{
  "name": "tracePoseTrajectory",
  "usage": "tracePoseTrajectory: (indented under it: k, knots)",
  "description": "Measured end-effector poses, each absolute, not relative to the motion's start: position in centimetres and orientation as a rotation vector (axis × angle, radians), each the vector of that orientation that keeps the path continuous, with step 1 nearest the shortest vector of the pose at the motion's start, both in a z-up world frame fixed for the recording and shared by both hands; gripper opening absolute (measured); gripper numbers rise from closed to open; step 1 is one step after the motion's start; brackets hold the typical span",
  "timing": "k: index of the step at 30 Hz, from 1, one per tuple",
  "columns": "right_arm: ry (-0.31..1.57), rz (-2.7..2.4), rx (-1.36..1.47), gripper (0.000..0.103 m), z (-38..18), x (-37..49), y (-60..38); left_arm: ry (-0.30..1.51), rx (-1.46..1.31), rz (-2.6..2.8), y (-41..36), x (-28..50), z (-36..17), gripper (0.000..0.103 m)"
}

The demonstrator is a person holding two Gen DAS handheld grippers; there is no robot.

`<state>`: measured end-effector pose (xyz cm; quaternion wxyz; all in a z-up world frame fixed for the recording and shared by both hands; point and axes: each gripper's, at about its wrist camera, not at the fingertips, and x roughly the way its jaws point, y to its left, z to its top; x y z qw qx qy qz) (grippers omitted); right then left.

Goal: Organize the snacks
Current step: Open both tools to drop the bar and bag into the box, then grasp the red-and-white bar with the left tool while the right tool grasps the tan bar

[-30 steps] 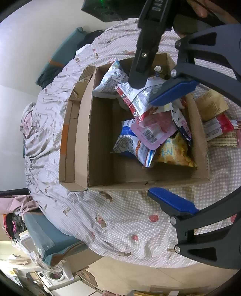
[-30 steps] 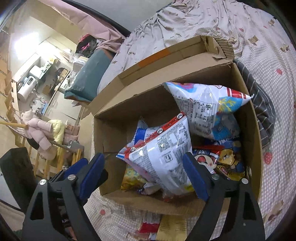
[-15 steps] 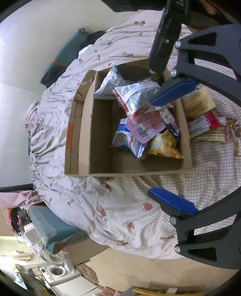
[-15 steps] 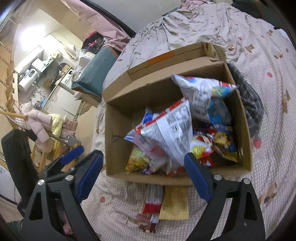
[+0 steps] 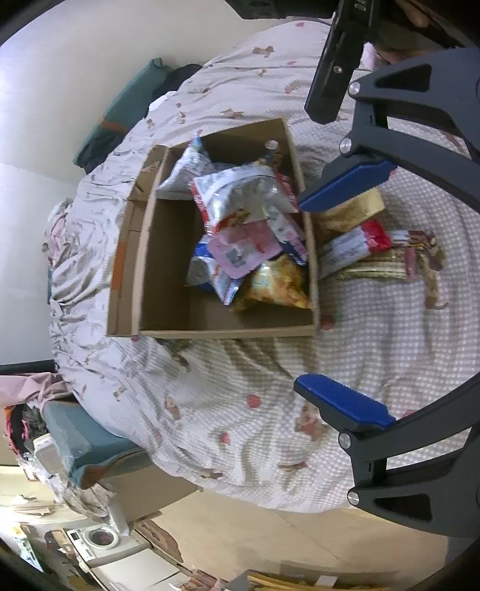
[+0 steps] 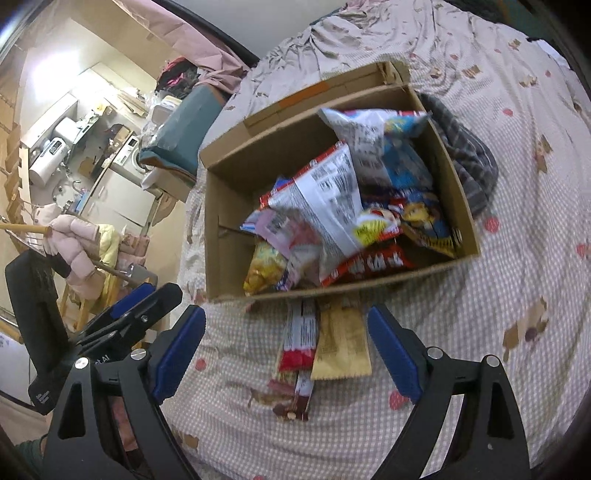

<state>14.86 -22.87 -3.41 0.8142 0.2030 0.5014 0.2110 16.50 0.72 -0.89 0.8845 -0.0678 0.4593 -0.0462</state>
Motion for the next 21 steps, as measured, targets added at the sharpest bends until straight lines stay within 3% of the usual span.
tracePoseTrajectory:
  k: [21]
  knots:
    - [1.157, 0.352, 0.472, 0.092, -7.0, 12.0, -25.7, 1.006, -0.223, -0.031, 2.9, 14.8, -3.6, 0.087]
